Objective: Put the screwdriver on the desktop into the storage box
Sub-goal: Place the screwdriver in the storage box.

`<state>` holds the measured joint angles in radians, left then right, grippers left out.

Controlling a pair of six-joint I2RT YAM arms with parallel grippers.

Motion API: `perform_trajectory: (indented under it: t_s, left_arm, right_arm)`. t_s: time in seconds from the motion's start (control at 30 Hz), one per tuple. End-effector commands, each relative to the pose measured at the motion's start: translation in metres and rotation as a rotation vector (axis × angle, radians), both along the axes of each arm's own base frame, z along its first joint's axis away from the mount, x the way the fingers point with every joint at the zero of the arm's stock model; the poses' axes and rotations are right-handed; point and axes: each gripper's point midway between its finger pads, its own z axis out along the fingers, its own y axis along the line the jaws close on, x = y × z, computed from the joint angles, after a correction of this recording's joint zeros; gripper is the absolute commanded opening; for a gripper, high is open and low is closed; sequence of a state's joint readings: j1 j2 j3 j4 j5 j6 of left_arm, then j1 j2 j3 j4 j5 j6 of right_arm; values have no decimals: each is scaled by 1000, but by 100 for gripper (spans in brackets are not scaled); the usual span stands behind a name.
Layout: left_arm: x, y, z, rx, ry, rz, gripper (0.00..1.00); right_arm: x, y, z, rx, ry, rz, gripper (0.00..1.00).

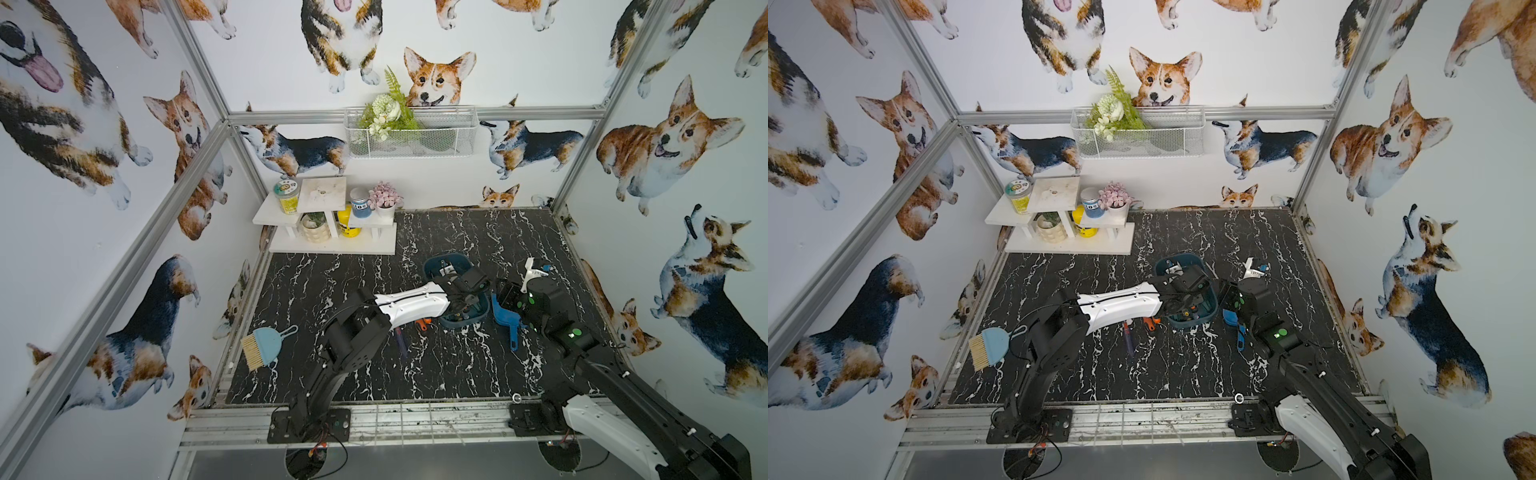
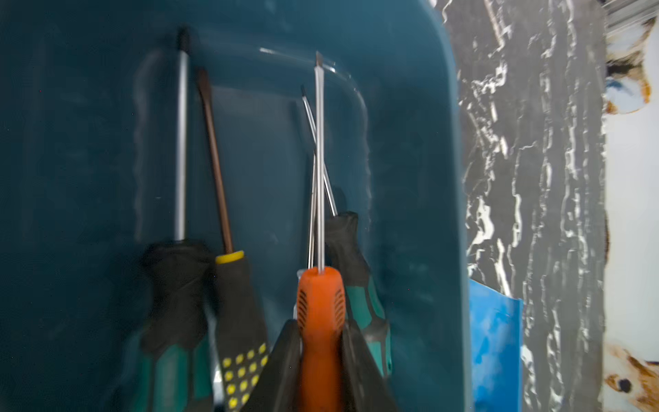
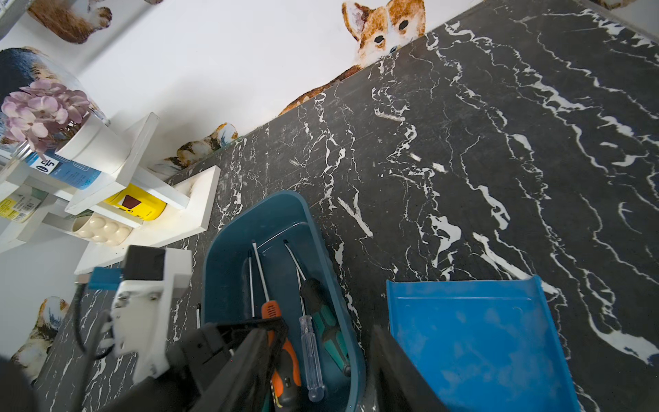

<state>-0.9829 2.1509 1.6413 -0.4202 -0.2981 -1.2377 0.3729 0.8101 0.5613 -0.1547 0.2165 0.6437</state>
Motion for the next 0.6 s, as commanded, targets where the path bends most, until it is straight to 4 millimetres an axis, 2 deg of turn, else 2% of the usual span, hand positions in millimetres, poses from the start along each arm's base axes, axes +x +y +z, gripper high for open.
perform_trajectory:
  t_s: [0.0, 0.07, 0.13, 0.17, 0.23, 0.4, 0.5, 0.57]
  left_arm:
    - [-4, -2, -12, 9, 47, 10, 16]
    - [-4, -3, -17, 14, 52, 8, 25]
    - [-3, -4, -16, 11, 49, 6, 39]
    - [-2, -5, -13, 8, 41, 4, 47]
    - [0, -5, -3, 8, 19, 0, 55]
    - [3, 3, 38, 4, -63, 0, 60]
    - [-4, 24, 70, 19, -128, 20, 60]
    - [-12, 46, 87, 27, -167, 45, 60]
  right_arm:
    - [0, -2, 2, -18, -2, -4, 53]
    - [0, -2, 3, -21, -1, 0, 54]
    - [0, -2, 4, -23, -4, 3, 56]
    - [1, -1, 4, -22, -5, 5, 57]
    - [1, 0, 4, -20, -7, 11, 57]
    - [2, 6, 3, -5, -2, 35, 58]
    - [4, 11, 1, 15, 1, 57, 57]
    - [5, 16, -2, 36, 6, 73, 56]
